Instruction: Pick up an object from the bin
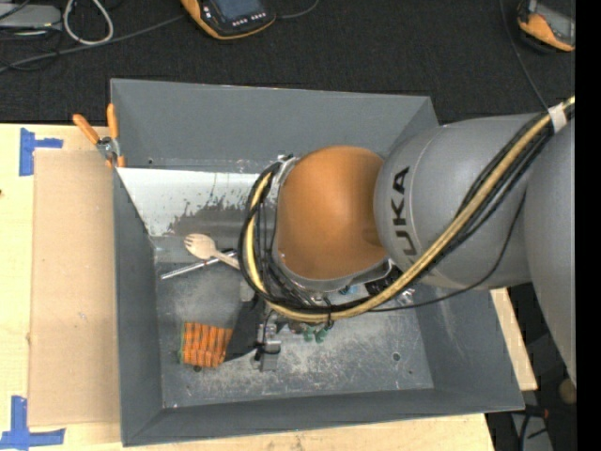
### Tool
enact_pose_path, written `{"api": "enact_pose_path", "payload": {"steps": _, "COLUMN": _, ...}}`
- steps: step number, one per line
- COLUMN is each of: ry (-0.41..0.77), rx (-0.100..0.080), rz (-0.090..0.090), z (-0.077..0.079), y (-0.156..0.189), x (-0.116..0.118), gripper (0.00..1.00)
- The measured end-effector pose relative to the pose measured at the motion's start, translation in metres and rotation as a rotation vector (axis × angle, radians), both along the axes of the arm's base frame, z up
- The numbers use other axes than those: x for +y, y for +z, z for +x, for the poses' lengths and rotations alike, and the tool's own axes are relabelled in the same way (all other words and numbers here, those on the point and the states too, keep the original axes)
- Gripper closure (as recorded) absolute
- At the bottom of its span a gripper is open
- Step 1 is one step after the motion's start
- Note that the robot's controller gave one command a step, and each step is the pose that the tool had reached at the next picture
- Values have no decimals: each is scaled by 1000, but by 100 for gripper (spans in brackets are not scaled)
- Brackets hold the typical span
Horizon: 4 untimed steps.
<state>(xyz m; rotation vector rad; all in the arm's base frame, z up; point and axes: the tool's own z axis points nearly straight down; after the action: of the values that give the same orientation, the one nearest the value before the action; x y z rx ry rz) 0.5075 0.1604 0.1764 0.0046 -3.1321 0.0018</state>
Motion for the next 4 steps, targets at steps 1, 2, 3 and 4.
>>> {"api": "enact_pose_path", "payload": {"steps": 1, "ry": -4, "rx": -8, "rz": 1, "z": 2, "y": 4, "x": -1, "gripper": 0}}
{"api": "enact_pose_path", "payload": {"steps": 2, "ry": 175, "rx": -16, "rz": 4, "z": 0, "y": -27, "x": 3, "gripper": 0}}
{"api": "enact_pose_path", "payload": {"steps": 3, "ry": 275, "rx": -2, "rz": 3, "z": -10, "y": -66, "x": -1, "gripper": 0}}
{"api": "enact_pose_path", "payload": {"steps": 4, "ry": 30, "rx": -5, "rz": 2, "z": -6, "y": -77, "x": 7, "gripper": 0}}
